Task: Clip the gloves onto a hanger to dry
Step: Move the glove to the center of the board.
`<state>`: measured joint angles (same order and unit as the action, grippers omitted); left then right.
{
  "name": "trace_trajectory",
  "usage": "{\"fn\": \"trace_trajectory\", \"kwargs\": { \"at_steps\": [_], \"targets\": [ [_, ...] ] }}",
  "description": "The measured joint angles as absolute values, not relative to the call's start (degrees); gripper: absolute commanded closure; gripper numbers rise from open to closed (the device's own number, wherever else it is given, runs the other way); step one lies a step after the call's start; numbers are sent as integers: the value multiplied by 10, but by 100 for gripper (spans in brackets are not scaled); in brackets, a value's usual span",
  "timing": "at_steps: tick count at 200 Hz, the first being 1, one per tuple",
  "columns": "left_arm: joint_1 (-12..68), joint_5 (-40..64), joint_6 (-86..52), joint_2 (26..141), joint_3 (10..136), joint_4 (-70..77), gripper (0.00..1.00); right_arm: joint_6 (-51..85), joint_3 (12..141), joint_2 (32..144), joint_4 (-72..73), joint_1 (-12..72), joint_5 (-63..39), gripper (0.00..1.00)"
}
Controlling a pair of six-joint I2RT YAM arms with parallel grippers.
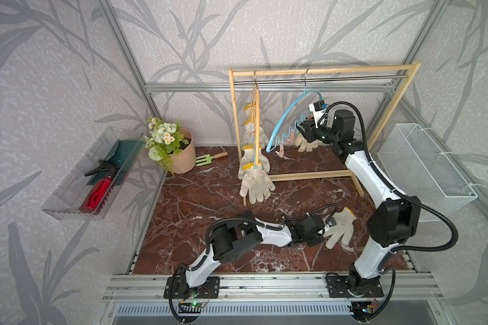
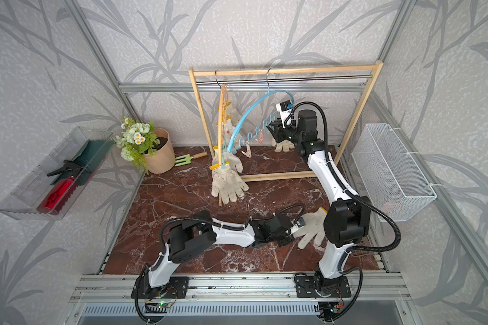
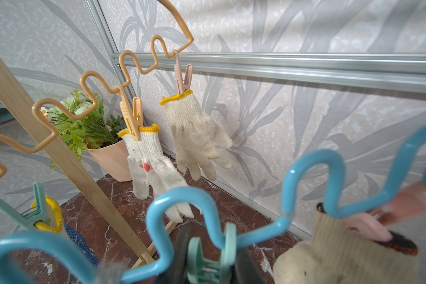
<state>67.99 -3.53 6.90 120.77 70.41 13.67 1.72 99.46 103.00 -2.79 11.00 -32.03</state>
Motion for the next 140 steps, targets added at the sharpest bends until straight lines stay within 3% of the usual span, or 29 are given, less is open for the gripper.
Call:
{"fn": "trace_trajectory", "kwargs": {
  "at_steps": [41,45,58,71,94,140],
  "targets": [
    [663,-96,38,1079,534,135,100,19,995,1029,-28,110,-320,74],
    [663,-101,34,1071,524,134,94,19,995,1029,-28,110,-320,74],
    [663,-117,27,1049,503,120,61,19,995,1029,-28,110,-320,73],
    [663,-129,19,1037,500,103,48,19,995,1029,-28,110,-320,73],
    [663,-142,1,1025,515,77,41,20,995,1029,-28,110,-320,73],
    [648,-142,-56,1040,648,18,45,22,995,1029,-28,110,-320,73]
  ]
}}
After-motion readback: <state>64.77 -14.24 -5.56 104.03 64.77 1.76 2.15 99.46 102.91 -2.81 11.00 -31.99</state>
